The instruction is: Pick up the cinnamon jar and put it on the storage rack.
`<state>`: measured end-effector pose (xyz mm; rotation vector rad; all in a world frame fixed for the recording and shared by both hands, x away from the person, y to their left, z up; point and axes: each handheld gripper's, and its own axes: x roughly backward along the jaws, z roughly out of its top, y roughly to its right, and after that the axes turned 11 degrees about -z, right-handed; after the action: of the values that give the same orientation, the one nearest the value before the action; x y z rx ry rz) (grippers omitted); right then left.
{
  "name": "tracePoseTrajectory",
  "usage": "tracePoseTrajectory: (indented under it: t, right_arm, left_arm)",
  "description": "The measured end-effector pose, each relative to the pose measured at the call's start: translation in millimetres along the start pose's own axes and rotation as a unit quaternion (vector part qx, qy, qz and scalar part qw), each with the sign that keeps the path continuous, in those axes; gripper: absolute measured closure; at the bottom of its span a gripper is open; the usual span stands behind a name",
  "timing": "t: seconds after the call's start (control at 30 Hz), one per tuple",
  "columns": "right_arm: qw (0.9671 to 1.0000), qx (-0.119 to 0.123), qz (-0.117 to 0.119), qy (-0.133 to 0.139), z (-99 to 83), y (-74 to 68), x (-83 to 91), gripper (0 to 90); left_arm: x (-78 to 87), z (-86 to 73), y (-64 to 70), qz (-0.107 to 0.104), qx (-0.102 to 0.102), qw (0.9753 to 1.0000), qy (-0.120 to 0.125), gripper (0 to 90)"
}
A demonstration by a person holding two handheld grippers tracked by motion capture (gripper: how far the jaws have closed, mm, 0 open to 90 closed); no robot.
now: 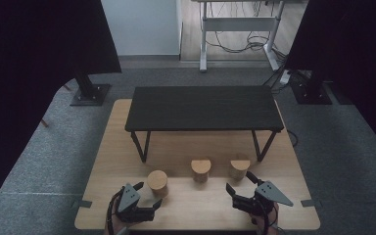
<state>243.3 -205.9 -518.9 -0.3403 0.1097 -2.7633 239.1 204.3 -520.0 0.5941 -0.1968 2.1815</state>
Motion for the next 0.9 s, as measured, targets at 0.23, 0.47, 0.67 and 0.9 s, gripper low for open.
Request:
tracePoseTrajectory:
  t: [0.23, 0.47, 0.67, 0.9]
  right_arm:
    - [0.9999, -0.006, -0.008, 0.0, 1.3, 10.1, 0.7, 9.7]
    - [0.9998, -0.003, -0.02, -0.002, 1.6, 11.2, 0.0, 9.4]
    - [0.9997, -0.002, -0.025, -0.004, 0.0, 12.3, 0.7, 9.3]
    - [0.9996, -0.006, -0.028, -0.005, -0.4, 15.3, 0.0, 9.3]
  left_arm:
    - [3.9, -0.4, -2.0, 0.001, 0.001, 1.0, 0.003, 8.8]
    - [9.0, 0.8, -4.2, -0.006, -0.004, 1.0, 0.001, 8.9]
    - [10.9, 2.4, -2.7, -0.011, -0.009, 0.9999, -0.003, 8.8]
    - [9.4, 1.3, -3.2, -0.011, -0.012, 0.9998, -0.013, 8.9]
